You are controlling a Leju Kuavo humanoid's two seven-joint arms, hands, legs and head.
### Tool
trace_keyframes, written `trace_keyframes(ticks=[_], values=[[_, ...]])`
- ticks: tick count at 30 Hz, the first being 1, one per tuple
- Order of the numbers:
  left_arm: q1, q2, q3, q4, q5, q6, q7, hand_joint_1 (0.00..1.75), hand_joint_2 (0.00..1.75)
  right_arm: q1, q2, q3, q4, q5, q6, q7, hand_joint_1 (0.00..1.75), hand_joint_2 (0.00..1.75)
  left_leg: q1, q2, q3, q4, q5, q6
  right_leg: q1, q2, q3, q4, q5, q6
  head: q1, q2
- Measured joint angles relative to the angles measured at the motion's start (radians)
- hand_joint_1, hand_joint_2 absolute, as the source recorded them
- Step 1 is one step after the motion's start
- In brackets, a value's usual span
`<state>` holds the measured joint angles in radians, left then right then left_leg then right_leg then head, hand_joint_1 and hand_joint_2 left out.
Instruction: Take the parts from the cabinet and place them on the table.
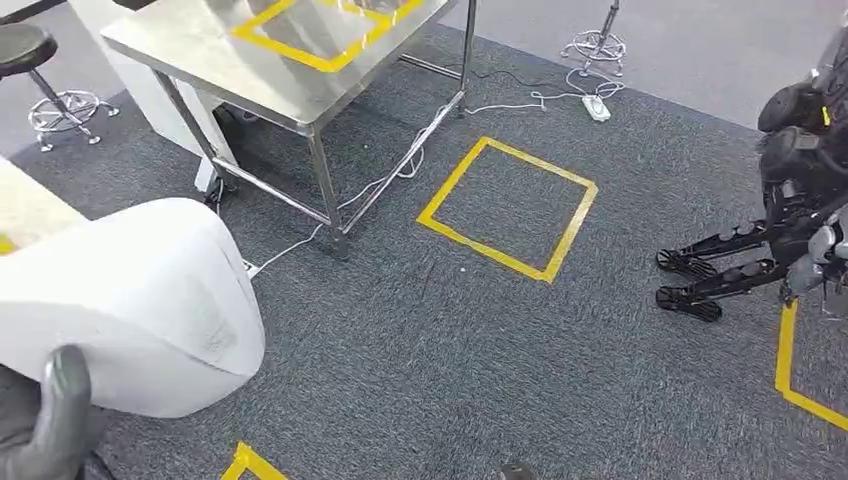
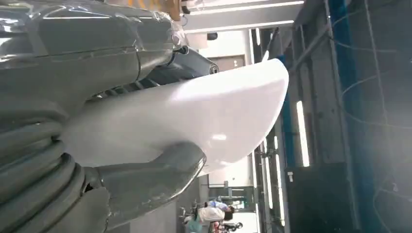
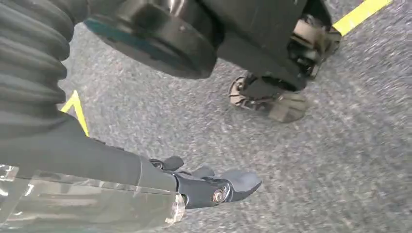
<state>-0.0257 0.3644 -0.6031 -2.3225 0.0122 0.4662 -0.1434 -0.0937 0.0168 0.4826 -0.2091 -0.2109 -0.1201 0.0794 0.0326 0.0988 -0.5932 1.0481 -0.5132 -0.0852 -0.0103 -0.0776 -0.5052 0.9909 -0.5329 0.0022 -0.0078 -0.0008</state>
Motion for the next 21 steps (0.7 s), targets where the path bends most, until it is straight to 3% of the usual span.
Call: trace_keyframes(ticks=[1,2,3,5,6,7,9,10,11,12,13,14,15,16,19,20,21], values=[[-0.007,-0.006,-0.004,0.002,-0.004,-0.007,-0.001,1.75,1.75,0.000,-0.008,0.000,0.000,-0.002,-0.001,-0.006,0.00,1.75,-0.002,0.013,0.000,-0.008,0.009,0.012,0.001,-0.005,0.000,0.014,-0.011,0.009,-0.005,0.000],[-0.012,-0.011,-0.010,0.007,-0.006,-0.011,0.001,1.75,1.75,-0.001,-0.006,0.000,0.000,-0.002,-0.001,-0.014,0.00,1.75,-0.005,-0.004,-0.001,-0.001,0.005,0.039,0.001,-0.007,0.004,0.012,-0.011,0.012,0.003,0.000],[-0.019,-0.017,-0.016,0.011,-0.008,-0.013,0.001,1.75,1.75,-0.001,-0.008,0.000,0.000,-0.003,-0.002,-0.017,0.00,1.75,-0.008,-0.007,-0.002,0.000,0.003,0.050,0.000,-0.013,0.008,0.009,-0.010,0.014,0.012,0.000],[-0.029,-0.028,-0.025,0.016,-0.012,-0.016,0.001,1.75,1.75,0.000,-0.010,0.000,0.000,-0.006,-0.002,-0.023,0.00,1.75,-0.008,-0.037,-0.005,-0.002,0.006,0.066,-0.006,-0.035,0.012,0.010,-0.015,0.020,0.011,0.000],[-0.031,-0.034,-0.028,0.019,-0.012,-0.016,0.001,1.75,1.75,-0.001,-0.011,0.000,0.000,-0.006,-0.001,-0.025,0.00,1.75,-0.008,-0.051,-0.005,-0.003,0.009,0.072,-0.010,0.005,0.007,0.030,-0.039,0.025,0.018,0.000],[-0.037,-0.036,-0.030,0.021,-0.013,-0.016,0.001,1.75,1.75,-0.001,-0.013,0.000,0.000,-0.007,-0.001,-0.027,0.00,1.75,-0.008,-0.065,-0.006,-0.003,0.011,0.074,-0.010,0.040,-0.014,0.085,-0.078,0.025,0.021,0.000],[-0.044,-0.045,-0.039,0.028,-0.013,-0.016,0.001,1.75,1.75,0.004,-0.014,0.000,0.000,-0.008,-0.001,-0.027,0.00,1.75,-0.015,-0.096,-0.008,-0.003,0.013,0.081,-0.007,0.066,-0.088,0.251,-0.155,0.022,0.036,0.000],[-0.045,-0.049,-0.044,0.032,-0.013,-0.017,0.001,1.75,1.75,0.008,-0.016,0.000,0.000,-0.008,-0.001,-0.027,0.00,1.75,-0.020,-0.115,-0.008,-0.002,0.013,0.084,-0.005,0.068,-0.123,0.319,-0.172,0.017,0.043,0.000],[-0.045,-0.052,-0.047,0.035,-0.013,-0.017,0.002,1.75,1.75,0.010,-0.018,0.000,0.000,-0.008,-0.001,-0.027,0.00,1.75,-0.025,-0.133,-0.007,-0.002,0.014,0.085,0.000,0.070,-0.138,0.338,-0.164,0.009,0.048,0.000],[-0.045,-0.055,-0.048,0.037,-0.013,-0.017,0.003,1.75,1.75,0.009,-0.018,0.000,0.001,-0.008,-0.001,-0.027,0.00,1.75,-0.028,-0.149,-0.006,-0.002,0.015,0.086,0.006,0.073,-0.132,0.309,-0.132,-0.001,0.052,0.000],[-0.047,-0.057,-0.049,0.040,-0.013,-0.017,0.003,1.75,1.75,0.007,-0.018,0.000,0.000,-0.008,-0.001,-0.027,0.00,1.75,-0.032,-0.164,-0.005,-0.003,0.016,0.088,0.013,0.079,-0.112,0.245,-0.084,-0.013,0.054,0.000],[-0.049,-0.059,-0.052,0.041,-0.013,-0.017,0.003,1.75,1.75,0.005,-0.018,0.000,0.000,-0.008,-0.001,-0.027,0.00,1.75,-0.034,-0.180,-0.005,-0.003,0.018,0.091,0.024,0.094,-0.075,0.145,-0.026,-0.029,0.055,0.000],[-0.050,-0.061,-0.054,0.041,-0.013,-0.017,0.003,1.75,1.75,0.004,-0.021,0.000,0.000,-0.008,-0.001,-0.027,0.00,1.75,-0.033,-0.192,-0.005,-0.005,0.020,0.093,0.035,0.122,-0.042,0.056,0.013,-0.047,0.054,0.000],[-0.050,-0.065,-0.056,0.042,-0.013,-0.018,0.003,1.75,1.75,0.005,-0.027,0.000,0.000,-0.008,-0.002,-0.027,0.00,1.75,-0.035,-0.203,-0.007,-0.005,0.023,0.091,0.034,0.145,-0.030,0.032,0.002,-0.061,0.047,0.000],[-0.051,-0.068,-0.063,0.049,-0.013,-0.020,0.003,1.75,1.75,-0.002,-0.032,0.000,0.000,-0.010,-0.002,-0.026,0.00,1.75,-0.019,-0.231,-0.014,-0.012,0.032,0.077,0.043,0.131,-0.025,0.018,0.012,-0.064,0.060,0.000],[-0.051,-0.068,-0.064,0.049,-0.013,-0.021,0.003,1.75,1.75,-0.003,-0.032,0.000,0.000,-0.010,-0.001,-0.026,0.00,1.75,-0.024,-0.247,-0.012,-0.024,0.039,0.067,0.040,0.118,-0.014,-0.007,0.025,-0.071,0.063,0.000],[-0.048,-0.068,-0.066,0.050,-0.013,-0.022,0.002,1.75,1.75,-0.008,-0.031,0.000,0.000,-0.010,0.000,-0.026,0.00,1.75,-0.033,-0.184,-0.016,-0.010,0.026,0.073,0.029,0.099,0.001,-0.042,0.043,-0.053,0.065,0.000]])
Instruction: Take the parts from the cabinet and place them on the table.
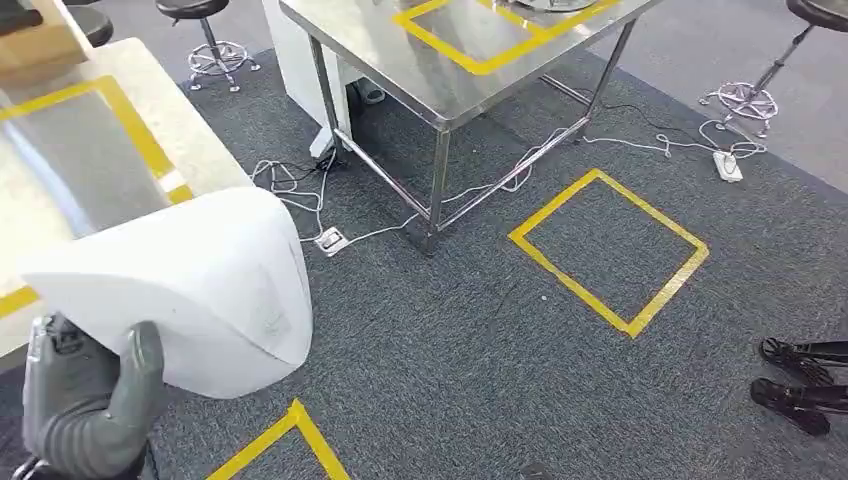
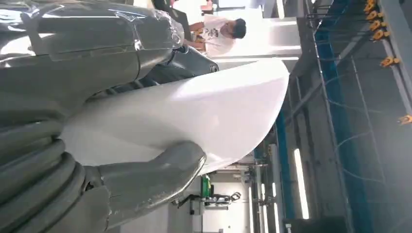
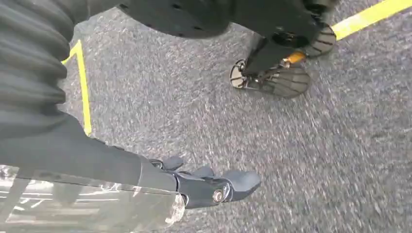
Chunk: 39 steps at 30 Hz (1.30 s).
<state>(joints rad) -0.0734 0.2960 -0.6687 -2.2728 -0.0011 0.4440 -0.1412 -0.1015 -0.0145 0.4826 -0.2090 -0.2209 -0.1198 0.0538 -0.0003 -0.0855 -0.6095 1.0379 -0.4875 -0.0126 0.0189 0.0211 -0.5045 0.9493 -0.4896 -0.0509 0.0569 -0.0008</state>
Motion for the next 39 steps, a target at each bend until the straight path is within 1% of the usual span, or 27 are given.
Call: trace_keyframes(ticks=[1,3,5,6,8,9,10,11,13,14,15,16,18,20,21,23,24,25,26,29,30,31,32,34,35,37,39], values=[[-0.007,0.000,-0.001,0.000,0.000,0.000,0.000,1.75,1.75,0.000,0.001,0.000,0.000,0.000,0.000,0.000,0.00,1.75,-0.004,0.067,-0.018,0.031,-0.032,-0.005,-0.001,-0.003,0.005,-0.016,0.006,-0.006,-0.011,0.000],[-0.006,0.000,-0.004,0.004,-0.002,0.004,0.002,1.75,1.75,0.003,0.005,0.000,0.000,0.002,0.002,0.004,0.00,1.75,0.008,0.086,-0.080,0.162,-0.104,-0.020,-0.009,-0.027,0.004,-0.018,0.009,-0.002,-0.021,0.000],[0.005,0.005,-0.005,0.005,-0.002,0.022,0.007,1.75,1.75,0.011,0.011,0.001,0.000,0.013,0.000,0.010,0.00,1.75,0.021,0.085,-0.121,0.249,-0.125,-0.038,-0.017,-0.054,0.005,-0.014,0.003,0.006,-0.029,0.000],[0.013,0.012,-0.003,0.005,0.000,0.035,0.008,1.75,1.75,0.013,0.016,0.003,0.000,0.019,-0.003,0.011,0.00,1.75,0.027,0.088,-0.111,0.229,-0.100,-0.050,-0.024,-0.067,0.004,-0.008,-0.002,0.014,-0.031,0.000],[0.029,0.029,0.002,-0.002,0.015,0.054,0.010,1.75,1.75,0.013,0.028,0.006,0.000,0.031,-0.013,0.011,0.00,1.75,0.040,0.114,-0.036,0.094,-0.019,-0.073,-0.038,-0.085,0.004,0.014,-0.019,0.035,-0.039,0.000],[0.036,0.037,0.007,-0.007,0.022,0.057,0.009,1.75,1.75,0.012,0.033,0.009,0.000,0.034,-0.018,0.011,0.00,1.75,0.045,0.159,0.008,0.009,0.005,-0.086,-0.044,-0.093,0.003,0.036,-0.035,0.049,-0.044,0.000],[0.040,0.043,0.013,-0.011,0.030,0.063,0.009,1.75,1.75,0.010,0.031,0.015,0.000,0.039,-0.021,0.012,0.00,1.75,0.030,0.194,0.012,0.017,-0.018,-0.081,-0.036,-0.097,-0.004,0.050,-0.047,0.061,-0.057,0.000],[0.046,0.048,0.021,-0.019,0.038,0.068,0.006,1.75,1.75,0.010,0.034,0.019,0.000,0.043,-0.022,0.012,0.00,1.75,0.033,0.176,0.008,0.017,-0.017,-0.053,-0.037,-0.101,-0.003,0.065,-0.056,0.064,-0.062,0.000],[0.058,0.063,0.035,-0.027,0.056,0.073,0.003,1.75,1.75,0.007,0.043,0.023,-0.001,0.051,-0.026,0.014,0.00,1.75,0.030,0.163,0.004,0.022,-0.023,-0.029,-0.037,-0.113,0.006,0.058,-0.055,0.067,-0.044,0.000],[0.060,0.067,0.041,-0.030,0.061,0.073,0.000,1.75,1.75,0.009,0.045,0.023,-0.001,0.053,-0.026,0.016,0.00,1.75,0.032,0.152,0.002,0.022,-0.020,-0.023,-0.041,-0.120,0.006,0.064,-0.058,0.069,-0.045,0.000],[0.064,0.070,0.046,-0.033,0.065,0.073,0.000,1.75,1.75,0.010,0.047,0.025,-0.001,0.053,-0.027,0.017,0.00,1.75,0.032,0.141,0.002,0.020,-0.018,-0.015,-0.044,-0.105,0.003,0.070,-0.070,0.074,-0.041,0.000],[0.066,0.074,0.050,-0.038,0.067,0.074,-0.001,1.75,1.75,0.010,0.048,0.029,-0.001,0.053,-0.027,0.017,0.00,1.75,0.032,0.132,0.002,0.020,-0.017,-0.011,-0.045,-0.069,-0.007,0.100,-0.102,0.075,-0.036,0.000],[0.066,0.079,0.058,-0.043,0.073,0.074,-0.003,1.75,1.75,0.012,0.050,0.038,-0.001,0.053,-0.027,0.018,0.00,1.75,0.029,0.110,-0.001,0.020,-0.014,-0.006,-0.044,-0.038,-0.065,0.249,-0.186,0.074,-0.021,0.000],[0.067,0.080,0.065,-0.043,0.075,0.074,-0.003,1.75,1.75,0.015,0.051,0.043,-0.001,0.050,-0.027,0.019,0.00,1.75,0.021,0.081,-0.002,0.020,-0.012,-0.002,-0.040,-0.031,-0.121,0.370,-0.221,0.065,-0.010,0.000],[0.068,0.081,0.068,-0.043,0.076,0.074,-0.003,1.75,1.75,0.014,0.051,0.045,-0.001,0.051,-0.026,0.019,0.00,1.75,0.017,0.067,-0.001,0.020,-0.011,-0.001,-0.035,-0.030,-0.121,0.366,-0.202,0.056,-0.007,0.000],[0.068,0.082,0.072,-0.043,0.076,0.073,-0.003,1.75,1.75,0.012,0.053,0.046,-0.001,0.050,-0.026,0.021,0.00,1.75,0.008,0.036,-0.001,0.019,-0.007,0.004,-0.021,-0.017,-0.078,0.247,-0.113,0.027,-0.002,0.000],[0.068,0.082,0.072,-0.045,0.076,0.072,-0.003,1.75,1.75,0.012,0.053,0.047,-0.001,0.050,-0.026,0.021,0.00,1.75,0.006,0.020,-0.002,0.018,-0.005,0.007,-0.010,0.012,-0.042,0.155,-0.064,0.006,-0.001,0.000],[0.068,0.082,0.073,-0.045,0.076,0.072,-0.004,1.75,1.75,0.014,0.051,0.047,-0.001,0.050,-0.026,0.021,0.00,1.75,0.014,0.007,-0.002,0.016,-0.001,0.008,-0.003,0.062,-0.018,0.098,-0.057,-0.018,-0.003,0.000],[0.066,0.083,0.074,-0.045,0.076,0.072,-0.003,1.75,1.75,0.017,0.051,0.048,-0.001,0.050,-0.025,0.021,0.00,1.75,0.011,-0.013,-0.006,0.016,0.004,0.002,-0.006,0.068,-0.017,0.084,-0.051,-0.020,-0.014,0.000],[0.069,0.084,0.079,-0.045,0.076,0.072,-0.003,1.75,1.75,0.012,0.050,0.048,0.000,0.048,-0.026,0.021,0.00,1.75,0.025,-0.048,-0.017,0.006,0.021,-0.019,0.006,0.044,-0.009,0.067,-0.046,-0.021,0.003,0.000],[0.069,0.088,0.082,-0.047,0.076,0.071,-0.003,1.75,1.75,0.011,0.050,0.047,0.000,0.048,-0.026,0.021,0.00,1.75,0.016,-0.058,-0.018,0.005,0.025,-0.025,-0.007,0.025,-0.004,0.028,-0.030,-0.010,0.007,0.000],[0.075,0.090,0.083,-0.047,0.076,0.071,-0.004,1.75,1.75,0.006,0.052,0.047,0.000,0.048,-0.026,0.022,0.00,1.75,0.006,0.032,-0.028,0.014,0.010,-0.024,-0.008,0.010,0.010,0.014,-0.017,0.008,0.002,0.000],[0.070,0.092,0.084,-0.048,0.076,0.071,-0.004,1.75,1.75,0.005,0.054,0.048,-0.002,0.047,-0.026,0.021,0.00,1.75,0.008,0.078,-0.044,0.048,-0.026,-0.027,-0.007,0.003,0.010,0.004,-0.012,0.004,-0.008,0.000],[0.071,0.095,0.088,-0.048,0.076,0.071,-0.004,1.75,1.75,0.008,0.057,0.051,-0.002,0.046,-0.025,0.021,0.00,1.75,0.018,0.089,-0.103,0.192,-0.110,-0.036,-0.009,-0.027,0.004,0.008,-0.011,0.003,-0.023,0.000],[0.071,0.096,0.088,-0.047,0.077,0.071,-0.004,1.75,1.75,0.010,0.058,0.055,-0.002,0.045,-0.026,0.021,0.00,1.75,0.022,0.089,-0.120,0.242,-0.126,-0.041,-0.009,-0.043,0.002,0.010,-0.012,0.005,-0.028,0.000],[0.071,0.096,0.089,-0.047,0.077,0.071,-0.004,1.75,1.75,0.013,0.058,0.059,-0.002,0.042,-0.026,0.021,0.00,1.75,0.028,0.093,-0.096,0.223,-0.097,-0.053,-0.014,-0.071,-0.002,0.018,-0.016,0.012,-0.036,0.000],[0.071,0.097,0.093,-0.047,0.077,0.069,-0.003,1.75,1.75,0.011,0.059,0.065,-0.002,0.041,-0.026,0.021,0.00,1.75,0.034,0.119,0.001,0.073,-0.021,-0.064,-0.023,-0.091,-0.007,0.037,-0.027,0.027,-0.043,0.000]])
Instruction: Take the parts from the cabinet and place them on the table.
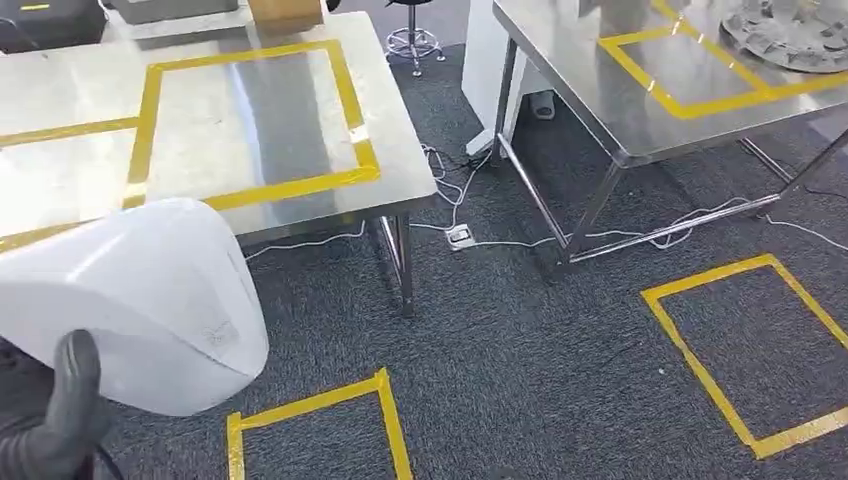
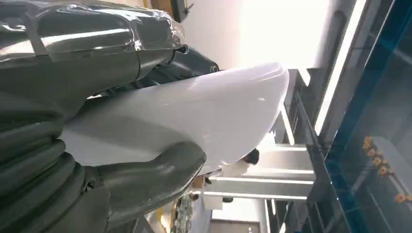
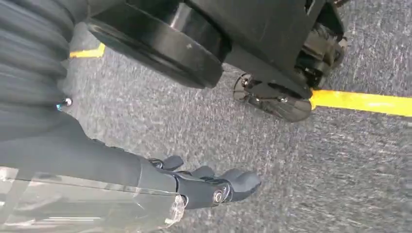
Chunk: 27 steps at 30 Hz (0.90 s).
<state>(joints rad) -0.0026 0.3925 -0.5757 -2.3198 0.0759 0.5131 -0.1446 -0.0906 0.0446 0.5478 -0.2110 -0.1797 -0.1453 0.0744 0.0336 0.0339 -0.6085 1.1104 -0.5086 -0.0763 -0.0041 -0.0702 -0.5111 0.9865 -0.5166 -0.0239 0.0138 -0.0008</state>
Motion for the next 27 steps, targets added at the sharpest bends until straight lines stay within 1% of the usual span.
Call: trace_keyframes(ticks=[1,2,3,4,5,6,7,8,9,10,11,12,13,14,15,16,17,18,19,20,21,22,23,24,25,26,27], values=[[-0.001,0.000,0.003,0.000,0.000,-0.001,0.000,1.75,1.75,-0.002,0.000,0.001,0.000,0.000,0.000,0.000,0.00,1.75,-0.003,0.050,0.028,-0.058,-0.006,-0.007,0.001,-0.007,-0.002,0.014,-0.008,0.011,-0.007,0.000],[-0.001,0.000,0.003,0.001,0.000,-0.001,0.000,1.75,1.75,-0.004,-0.001,0.003,0.000,0.000,0.000,0.000,0.00,1.75,-0.011,0.069,0.031,-0.061,-0.011,0.008,0.008,-0.011,-0.010,0.026,-0.016,0.020,-0.019,0.000],[-0.001,0.001,0.004,0.000,0.000,-0.001,0.000,1.75,1.75,-0.005,0.000,0.006,-0.001,0.000,0.000,0.000,0.00,1.75,-0.012,0.054,0.027,-0.056,-0.011,0.036,0.008,-0.016,-0.007,0.029,-0.017,0.024,-0.014,0.000],[0.000,0.001,0.004,0.000,0.000,-0.001,0.000,1.75,1.75,-0.006,0.000,0.006,-0.001,0.000,0.000,0.000,0.00,1.75,-0.014,0.048,0.023,-0.056,-0.010,0.043,0.008,-0.023,-0.006,0.030,-0.017,0.025,-0.004,0.000],[0.000,0.001,0.004,0.000,0.000,-0.001,0.000,1.75,1.75,-0.005,0.000,0.006,0.000,0.000,0.000,0.000,0.00,1.75,-0.016,0.036,0.020,-0.055,-0.009,0.049,0.006,-0.030,-0.005,0.027,-0.015,0.027,-0.002,0.000],[-0.001,0.001,0.004,0.000,0.000,-0.001,0.000,1.75,1.75,-0.004,-0.001,0.007,-0.001,0.000,0.000,0.000,0.00,1.75,-0.014,0.024,0.018,-0.058,-0.004,0.057,0.004,-0.038,-0.006,0.030,-0.018,0.031,-0.004,0.000],[-0.001,0.001,0.004,-0.001,0.000,-0.001,0.000,1.75,1.75,-0.004,-0.001,0.007,-0.001,0.000,0.000,0.000,0.00,1.75,-0.012,0.013,0.016,-0.059,-0.002,0.063,0.001,-0.007,-0.011,0.043,-0.037,0.039,-0.003,0.000],[-0.003,0.001,0.004,-0.003,0.000,-0.001,0.000,1.75,1.75,-0.003,-0.001,0.007,-0.001,0.000,0.000,-0.001,0.00,1.75,-0.011,0.003,0.014,-0.059,0.001,0.068,-0.002,0.029,-0.023,0.082,-0.071,0.043,0.003,0.000],[-0.003,0.001,0.004,-0.003,0.000,-0.001,0.000,1.75,1.75,-0.001,-0.001,0.007,0.000,0.000,0.000,0.000,0.00,1.75,-0.012,-0.010,0.011,-0.059,0.004,0.071,-0.003,0.049,-0.050,0.159,-0.117,0.045,0.010,0.000],[-0.003,0.001,0.004,-0.003,0.000,-0.001,0.000,1.75,1.75,0.001,-0.001,0.007,0.000,-0.001,0.000,0.000,0.00,1.75,-0.013,-0.022,0.009,-0.058,0.005,0.074,-0.003,0.056,-0.081,0.236,-0.153,0.047,0.016,0.000],[-0.002,0.001,0.004,-0.003,0.001,-0.001,0.000,1.75,1.75,0.003,-0.001,0.007,0.000,-0.003,0.000,-0.001,0.00,1.75,-0.016,-0.037,0.007,-0.058,0.007,0.077,-0.003,0.059,-0.110,0.304,-0.178,0.045,0.023,0.000],[-0.002,0.001,0.004,-0.003,0.001,-0.002,0.000,1.75,1.75,0.002,-0.001,0.007,0.000,-0.005,0.000,-0.002,0.00,1.75,-0.019,-0.053,0.005,-0.058,0.009,0.080,-0.001,0.060,-0.122,0.332,-0.177,0.040,0.029,0.000],[-0.002,0.001,0.004,-0.003,0.002,-0.002,0.001,1.75,1.75,-0.001,-0.001,0.007,0.000,-0.005,0.000,-0.002,0.00,1.75,-0.023,-0.067,0.005,-0.058,0.010,0.082,0.000,0.062,-0.115,0.316,-0.154,0.032,0.032,0.000],[-0.002,0.001,0.004,-0.003,0.002,-0.003,0.001,1.75,1.75,-0.002,0.000,0.007,0.000,-0.006,0.000,-0.002,0.00,1.75,-0.026,-0.081,0.005,-0.058,0.012,0.083,0.003,0.066,-0.095,0.265,-0.114,0.021,0.034,0.000],[-0.002,0.001,0.004,-0.003,0.002,-0.003,0.001,1.75,1.75,-0.001,0.000,0.007,0.000,-0.006,0.000,-0.002,0.00,1.75,-0.029,-0.097,0.006,-0.059,0.015,0.084,0.009,0.080,-0.059,0.178,-0.060,0.005,0.037,0.000],[-0.003,0.001,0.004,-0.004,0.002,-0.004,0.001,1.75,1.75,-0.001,0.000,0.008,0.000,-0.007,0.000,-0.002,0.00,1.75,-0.031,-0.111,0.007,-0.060,0.017,0.083,0.017,0.104,-0.024,0.091,-0.015,-0.012,0.039,0.000],[-0.002,0.001,0.004,-0.003,0.002,-0.004,0.001,1.75,1.75,0.000,-0.004,0.008,0.001,-0.008,0.000,-0.002,0.00,1.75,-0.023,-0.120,0.002,-0.061,0.022,0.080,0.016,0.144,-0.010,0.062,-0.023,-0.033,0.035,0.000],[-0.006,0.001,0.004,-0.003,0.003,-0.005,0.001,1.75,1.75,0.002,-0.005,0.008,0.000,-0.009,0.000,-0.002,0.00,1.75,-0.022,-0.138,-0.004,-0.059,0.026,0.075,0.019,0.147,-0.014,0.047,-0.010,-0.032,0.022,0.000],[-0.003,0.001,0.004,-0.003,0.003,-0.006,0.002,1.75,1.75,-0.001,-0.003,0.008,0.000,-0.009,-0.001,-0.005,0.00,1.75,-0.015,-0.143,-0.010,-0.060,0.032,0.066,0.027,0.141,-0.012,0.044,-0.011,-0.033,0.033,0.000],[-0.002,0.001,0.004,-0.003,0.003,-0.006,0.002,1.75,1.75,-0.003,-0.005,0.008,0.001,-0.010,-0.003,-0.005,0.00,1.75,-0.011,-0.156,-0.012,-0.067,0.036,0.059,0.028,0.134,-0.011,0.040,-0.012,-0.037,0.039,0.000],[-0.002,0.002,0.005,-0.004,0.003,-0.007,0.002,1.75,1.75,-0.004,-0.005,0.008,0.000,-0.010,-0.003,-0.007,0.00,1.75,-0.013,-0.166,-0.013,-0.073,0.044,0.050,0.028,0.123,-0.001,0.015,-0.006,-0.042,0.045,0.000],[-0.001,0.004,0.005,-0.006,0.003,-0.007,0.001,1.75,1.75,-0.006,-0.004,0.008,0.000,-0.010,-0.003,-0.008,0.00,1.75,-0.016,-0.151,-0.019,-0.064,0.039,0.051,0.010,0.102,0.013,-0.020,0.009,-0.027,0.049,0.000],[-0.001,0.005,0.005,-0.006,0.003,-0.007,0.001,1.75,1.75,-0.008,-0.005,0.008,0.000,-0.010,-0.005,-0.009,0.00,1.75,-0.028,-0.063,-0.030,-0.048,0.016,0.047,0.014,0.096,0.016,-0.035,0.017,-0.025,0.040,0.000],[-0.008,0.007,0.006,-0.005,0.003,-0.007,0.002,1.75,1.75,-0.008,-0.002,0.008,-0.001,-0.010,-0.005,-0.010,0.00,1.75,-0.024,-0.038,-0.057,0.007,-0.028,0.041,0.013,0.084,0.014,-0.037,0.023,-0.027,0.027,0.000],[-0.008,0.008,0.005,-0.004,0.004,-0.008,0.002,1.75,1.75,-0.007,-0.002,0.008,0.000,-0.011,-0.005,-0.010,0.00,1.75,-0.021,-0.033,-0.084,0.075,-0.065,0.036,0.014,0.073,0.011,-0.036,0.023,-0.025,0.023,0.000],[-0.007,0.007,0.005,-0.003,0.005,-0.009,0.003,1.75,1.75,-0.003,-0.001,0.008,0.000,-0.012,-0.005,-0.010,0.00,1.75,-0.015,-0.033,-0.109,0.140,-0.092,0.030,0.013,0.058,0.009,-0.033,0.022,-0.025,0.017,0.000],[-0.007,0.008,0.005,-0.003,0.005,-0.011,0.004,1.75,1.75,0.000,-0.001,0.009,0.000,-0.013,-0.005,-0.010,0.00,1.75,-0.011,-0.033,-0.123,0.179,-0.101,0.024,0.012,0.043,0.007,-0.029,0.020,-0.023,0.013,0.000]])
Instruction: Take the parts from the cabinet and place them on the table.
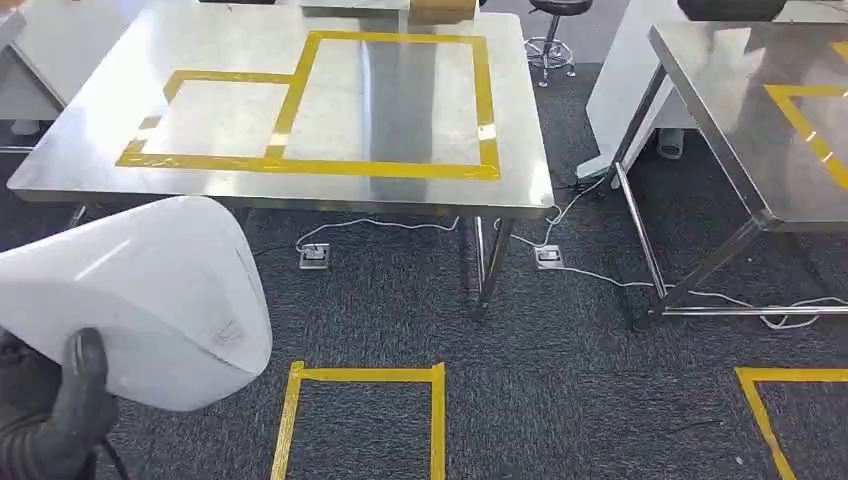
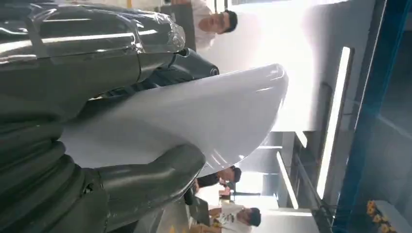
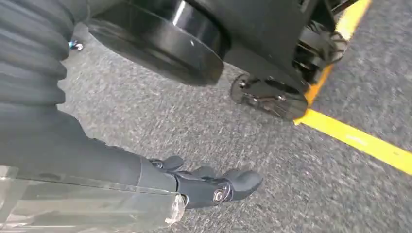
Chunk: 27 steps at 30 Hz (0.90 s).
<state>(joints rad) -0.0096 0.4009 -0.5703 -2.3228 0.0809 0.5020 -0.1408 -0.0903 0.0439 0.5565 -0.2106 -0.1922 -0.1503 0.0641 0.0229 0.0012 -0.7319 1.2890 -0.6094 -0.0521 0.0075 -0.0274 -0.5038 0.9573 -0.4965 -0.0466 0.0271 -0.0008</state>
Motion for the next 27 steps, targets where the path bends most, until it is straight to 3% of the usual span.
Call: trace_keyframes(ticks=[1,2,4,5,6,7,8,10,11,12,14,15,16,17,19,20,21,24,25,26,27], values=[[0.000,0.000,0.000,0.000,0.000,-0.002,0.000,1.75,1.75,0.001,0.000,0.000,0.000,0.000,0.000,0.000,0.00,1.75,0.003,0.001,0.009,-0.008,0.016,-0.006,-0.003,-0.012,-0.002,0.005,-0.002,0.004,-0.003,0.000],[0.000,0.000,0.000,0.000,0.000,-0.002,0.000,1.75,1.75,0.000,0.000,0.001,0.000,-0.005,-0.001,0.000,0.00,1.75,0.007,0.007,0.042,-0.058,0.050,-0.013,-0.006,-0.023,-0.004,0.011,-0.006,0.009,-0.006,0.000],[-0.001,0.000,0.000,0.000,0.000,-0.005,0.000,1.75,1.75,-0.003,0.001,0.001,0.000,-0.010,-0.005,0.001,0.00,1.75,0.016,0.021,0.140,-0.218,0.118,-0.026,-0.014,-0.026,-0.010,0.036,-0.019,0.029,-0.015,0.000],[0.000,-0.001,0.000,0.001,0.000,-0.007,0.001,1.75,1.75,-0.006,-0.001,0.001,0.000,-0.017,-0.005,0.003,0.00,1.75,0.011,0.024,0.146,-0.232,0.084,-0.021,-0.012,-0.030,-0.015,0.046,-0.025,0.038,-0.022,0.000],[0.001,0.000,0.000,0.000,0.000,-0.008,0.001,1.75,1.75,-0.010,-0.001,0.001,0.000,-0.021,-0.007,0.004,0.00,1.75,0.012,0.022,0.148,-0.239,0.097,-0.004,-0.007,-0.031,-0.024,0.062,-0.033,0.046,-0.029,0.000],[0.002,0.000,0.000,0.000,0.000,-0.008,0.002,1.75,1.75,-0.012,0.000,0.001,0.000,-0.023,-0.007,0.004,0.00,1.75,0.011,0.022,0.146,-0.231,0.094,0.012,-0.006,-0.031,-0.024,0.060,-0.030,0.049,-0.021,0.000],[0.001,0.000,0.000,0.000,0.000,-0.008,0.001,1.75,1.75,-0.013,0.000,0.001,0.000,-0.027,-0.007,0.004,0.00,1.75,0.007,0.022,0.143,-0.229,0.093,0.020,-0.008,-0.030,-0.021,0.056,-0.027,0.054,-0.014,0.000],[0.000,-0.001,0.000,-0.001,0.000,-0.010,0.001,1.75,1.75,-0.011,0.000,0.001,0.000,-0.027,-0.007,0.005,0.00,1.75,0.010,0.019,0.140,-0.234,0.101,0.033,-0.012,-0.026,-0.026,0.061,-0.032,0.061,-0.016,0.000],[0.000,-0.001,0.000,-0.001,0.000,-0.010,0.001,1.75,1.75,-0.010,0.000,0.001,0.000,-0.027,-0.007,0.005,0.00,1.75,0.010,0.018,0.138,-0.234,0.103,0.038,-0.014,-0.004,-0.034,0.084,-0.057,0.067,-0.010,0.000],[0.000,-0.001,0.000,-0.001,0.000,-0.010,0.001,1.75,1.75,-0.010,-0.001,0.001,0.000,-0.028,-0.007,0.005,0.00,1.75,0.010,0.016,0.135,-0.234,0.105,0.042,-0.015,0.010,-0.056,0.141,-0.099,0.070,-0.004,0.000],[-0.001,-0.001,0.000,0.000,0.000,-0.010,0.001,1.75,1.75,-0.006,-0.001,0.001,0.000,-0.031,-0.007,0.005,0.00,1.75,0.005,0.010,0.129,-0.233,0.108,0.048,-0.015,0.017,-0.118,0.294,-0.174,0.072,0.008,0.000],[-0.001,-0.001,-0.001,0.000,0.000,-0.010,0.001,1.75,1.75,-0.003,-0.001,0.001,0.000,-0.032,-0.008,0.005,0.00,1.75,0.002,0.005,0.126,-0.233,0.109,0.050,-0.015,0.017,-0.141,0.349,-0.191,0.070,0.015,0.000],[0.000,-0.001,-0.001,0.000,0.000,-0.010,0.002,1.75,1.75,-0.001,-0.001,0.001,0.000,-0.037,-0.008,0.005,0.00,1.75,-0.002,-0.001,0.125,-0.233,0.111,0.053,-0.015,0.018,-0.143,0.360,-0.183,0.065,0.019,0.000],[0.000,-0.001,-0.001,0.000,0.000,-0.010,0.003,1.75,1.75,-0.001,-0.001,0.001,0.000,-0.038,-0.009,0.005,0.00,1.75,-0.006,-0.006,0.125,-0.233,0.112,0.054,-0.014,0.018,-0.124,0.325,-0.150,0.057,0.023,0.000],[-0.001,-0.001,-0.001,0.000,0.000,-0.010,0.003,1.75,1.75,-0.001,-0.001,0.001,0.000,-0.040,-0.011,0.004,0.00,1.75,-0.013,-0.016,0.127,-0.234,0.114,0.056,-0.006,0.021,-0.052,0.172,-0.061,0.034,0.027,0.000],[-0.001,-0.001,-0.001,-0.001,0.000,-0.010,0.003,1.75,1.75,-0.002,-0.001,0.001,0.000,-0.041,-0.012,0.002,0.00,1.75,-0.011,-0.018,0.126,-0.236,0.115,0.056,0.004,0.026,-0.020,0.094,-0.035,0.016,0.030,0.000],[-0.001,-0.001,-0.001,0.000,0.000,-0.010,0.003,1.75,1.75,-0.002,-0.004,0.001,0.000,-0.041,-0.013,0.002,0.00,1.75,-0.017,-0.023,0.123,-0.233,0.119,0.051,0.004,0.027,-0.013,0.074,-0.043,0.005,0.022,0.000],[0.000,-0.002,-0.001,-0.001,0.000,-0.010,0.005,1.75,1.75,-0.004,-0.003,0.001,0.000,-0.043,-0.016,0.002,0.00,1.75,-0.006,-0.024,0.114,-0.240,0.132,0.032,0.012,0.028,-0.015,0.059,-0.042,0.003,0.032,0.000],[0.000,-0.001,-0.001,-0.002,0.000,-0.010,0.004,1.75,1.75,-0.004,-0.002,0.001,0.000,-0.044,-0.016,0.002,0.00,1.75,-0.009,-0.024,0.116,-0.244,0.135,0.025,0.007,0.027,-0.008,0.037,-0.028,0.005,0.033,0.000],[0.000,-0.001,-0.001,-0.002,0.000,-0.010,0.004,1.75,1.75,-0.005,-0.002,0.001,0.000,-0.044,-0.018,0.002,0.00,1.75,-0.008,-0.011,0.108,-0.230,0.118,0.023,0.002,0.021,0.000,0.020,-0.015,0.017,0.030,0.000],[-0.001,0.000,0.000,-0.002,0.000,-0.010,0.005,1.75,1.75,-0.005,-0.002,0.001,0.000,-0.045,-0.019,0.002,0.00,1.75,-0.006,-0.004,0.091,-0.192,0.082,0.021,0.001,0.022,-0.002,0.015,-0.010,0.009,0.021,0.000]])
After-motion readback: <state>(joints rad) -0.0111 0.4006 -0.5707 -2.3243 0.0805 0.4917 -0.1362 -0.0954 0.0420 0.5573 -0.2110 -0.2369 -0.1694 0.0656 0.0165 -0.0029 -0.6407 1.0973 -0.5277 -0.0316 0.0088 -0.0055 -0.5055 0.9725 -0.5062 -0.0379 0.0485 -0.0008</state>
